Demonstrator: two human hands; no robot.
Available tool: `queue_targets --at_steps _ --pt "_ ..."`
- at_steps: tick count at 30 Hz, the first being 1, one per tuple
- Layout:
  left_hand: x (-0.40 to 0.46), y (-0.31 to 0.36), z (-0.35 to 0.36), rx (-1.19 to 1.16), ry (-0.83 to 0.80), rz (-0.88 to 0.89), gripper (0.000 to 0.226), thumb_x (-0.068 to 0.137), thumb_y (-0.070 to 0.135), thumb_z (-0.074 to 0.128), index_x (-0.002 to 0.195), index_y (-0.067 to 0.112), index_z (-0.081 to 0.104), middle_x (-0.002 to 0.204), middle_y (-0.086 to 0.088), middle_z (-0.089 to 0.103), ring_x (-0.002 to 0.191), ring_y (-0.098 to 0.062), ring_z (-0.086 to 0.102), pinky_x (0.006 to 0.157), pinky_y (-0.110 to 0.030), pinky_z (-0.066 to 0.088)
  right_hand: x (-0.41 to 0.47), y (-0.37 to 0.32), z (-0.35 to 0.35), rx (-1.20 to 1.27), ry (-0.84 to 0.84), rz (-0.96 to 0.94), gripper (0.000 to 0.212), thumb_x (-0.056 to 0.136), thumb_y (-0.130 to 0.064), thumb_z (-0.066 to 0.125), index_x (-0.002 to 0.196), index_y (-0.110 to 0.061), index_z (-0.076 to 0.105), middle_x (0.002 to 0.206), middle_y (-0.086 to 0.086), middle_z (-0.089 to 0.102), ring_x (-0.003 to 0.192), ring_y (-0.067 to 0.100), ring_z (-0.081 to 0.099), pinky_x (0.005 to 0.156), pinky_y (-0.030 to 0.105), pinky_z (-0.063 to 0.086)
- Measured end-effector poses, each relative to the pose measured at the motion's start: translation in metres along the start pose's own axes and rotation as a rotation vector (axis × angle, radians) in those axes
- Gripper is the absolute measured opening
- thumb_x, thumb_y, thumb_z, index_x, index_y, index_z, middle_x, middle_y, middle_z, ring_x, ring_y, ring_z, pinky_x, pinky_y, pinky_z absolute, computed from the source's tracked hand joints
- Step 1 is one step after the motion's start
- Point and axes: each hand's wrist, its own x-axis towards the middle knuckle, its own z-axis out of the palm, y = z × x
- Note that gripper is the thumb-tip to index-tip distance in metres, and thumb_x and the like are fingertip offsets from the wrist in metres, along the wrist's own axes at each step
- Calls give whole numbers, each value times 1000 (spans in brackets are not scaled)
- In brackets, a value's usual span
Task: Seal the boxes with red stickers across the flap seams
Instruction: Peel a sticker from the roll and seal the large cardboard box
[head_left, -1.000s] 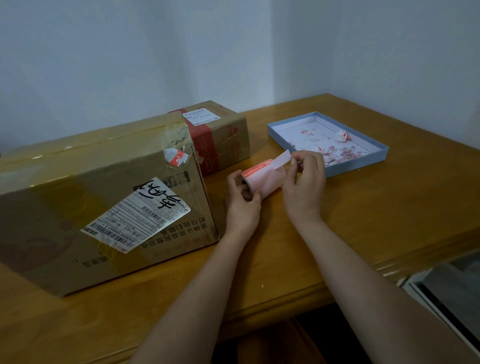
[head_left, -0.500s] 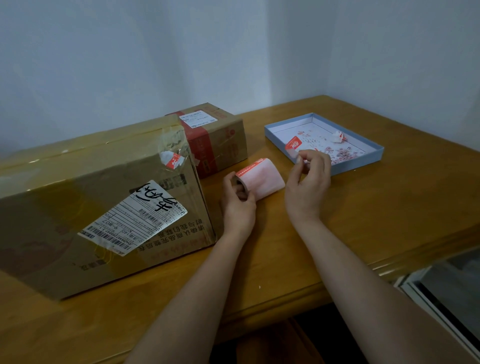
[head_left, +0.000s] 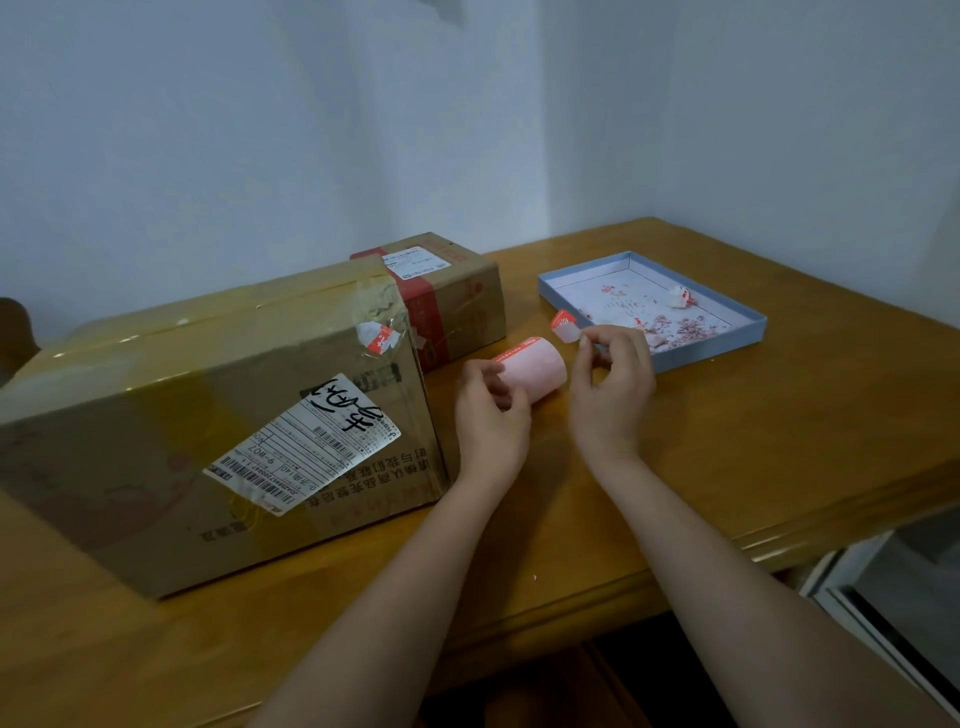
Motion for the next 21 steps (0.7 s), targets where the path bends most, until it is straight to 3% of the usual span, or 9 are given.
queue_targets --at_steps 2,3,6,8,13,17,21 --pt "-1 12 -6 -91 -23 48 3 93 16 58 91 14 59 83 -3 63 74 -17 61 66 -35 53 -2 -6 0 8 -4 -9 9 93 -7 56 94 -5 65 96 6 60 84 9 53 68 10 44" --pt "-2 19 -10 -128 -30 59 8 94 17 58 88 13 60 81 -6 65 73 -20 63 64 -35 54 -2 -10 0 13 -2 -16 9 92 -7 56 94 -4 65 96 7 60 84 9 53 68 12 45" --pt "-3 44 -22 -229 -50 60 13 95 20 60 87 10 63 82 -13 68 68 -20 64 51 -22 50 0 -23 3 39 29 -65 9 92 -6 57 91 -2 65 93 9 61 81 6 50 66 21 49" --pt "-2 57 -29 -248 -55 55 18 92 25 65 86 8 65 79 -12 68 67 -20 65 50 -20 49 4 -36 4 72 50 -97 14 93 -10 55 90 -1 65 91 10 61 82 6 51 66 23 49" --pt "2 77 -46 -281 -38 51 20 87 26 71 84 7 70 73 -6 70 59 -8 61 64 -30 55 13 -65 2 85 47 -204 15 94 -11 54 92 -1 66 94 10 63 86 11 55 71 22 49" --pt "3 91 -59 -336 -29 49 13 89 21 69 87 8 72 72 -1 69 55 -1 58 57 -21 52 22 -82 4 89 33 -318 9 92 -5 58 91 0 66 94 10 63 87 16 56 71 32 51" --pt "4 106 -76 -373 -21 61 10 92 15 65 83 14 70 64 5 64 51 5 55 54 -12 46 30 -100 6 112 11 -341 9 92 -7 60 93 -1 67 97 11 62 87 16 56 72 25 50"
